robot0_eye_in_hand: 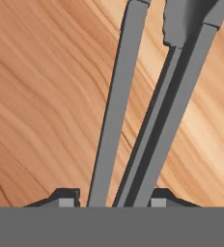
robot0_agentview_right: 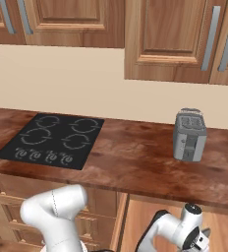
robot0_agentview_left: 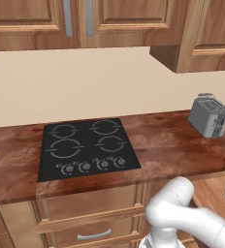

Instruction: Take the tongs from the drawer on the right and place them on the dining counter next to the tray containing the hot dog.

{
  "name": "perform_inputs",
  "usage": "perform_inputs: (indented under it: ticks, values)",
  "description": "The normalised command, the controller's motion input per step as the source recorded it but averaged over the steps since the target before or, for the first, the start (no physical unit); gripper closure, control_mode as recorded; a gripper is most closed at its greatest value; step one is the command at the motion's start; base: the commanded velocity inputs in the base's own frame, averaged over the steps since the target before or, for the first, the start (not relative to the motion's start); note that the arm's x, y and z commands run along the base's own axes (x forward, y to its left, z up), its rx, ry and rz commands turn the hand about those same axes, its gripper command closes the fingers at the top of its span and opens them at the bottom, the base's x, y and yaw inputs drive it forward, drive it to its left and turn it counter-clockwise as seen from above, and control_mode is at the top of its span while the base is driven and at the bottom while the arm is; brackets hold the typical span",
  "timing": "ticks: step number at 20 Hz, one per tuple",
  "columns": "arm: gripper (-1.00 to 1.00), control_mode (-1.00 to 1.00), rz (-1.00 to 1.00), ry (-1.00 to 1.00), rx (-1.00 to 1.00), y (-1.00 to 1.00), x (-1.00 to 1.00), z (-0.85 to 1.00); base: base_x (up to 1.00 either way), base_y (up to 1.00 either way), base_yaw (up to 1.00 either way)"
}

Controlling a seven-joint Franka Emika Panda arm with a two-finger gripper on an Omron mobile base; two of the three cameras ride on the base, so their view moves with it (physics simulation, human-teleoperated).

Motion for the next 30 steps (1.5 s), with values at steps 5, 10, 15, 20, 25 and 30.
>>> perform_inputs:
  ticks: [5, 10, 15, 20, 25, 30]
  values:
    - [1.0, -1.0, -0.22, -0.08, 0.04, -0.37, -0.6, 0.92, 0.0, 0.0, 0.0]
    - [1.0, -1.0, -0.2, -0.21, 0.01, 0.5, -0.21, 1.0, 0.0, 0.0, 0.0]
    - [1.0, -1.0, -0.13, -0.19, -0.03, 0.98, -0.04, 1.0, 0.0, 0.0, 0.0]
    - [1.0, -1.0, -0.13, -0.01, -0.04, 0.98, 0.0, 1.0, 0.0, 0.0, 0.0]
    - [1.0, -1.0, -0.11, -0.01, -0.09, 1.0, -0.02, 1.0, 0.0, 0.0, 0.0]
    - [1.0, -1.0, -0.05, 0.0, -0.08, 1.0, 0.0, 1.0, 0.0, 0.0, 0.0]
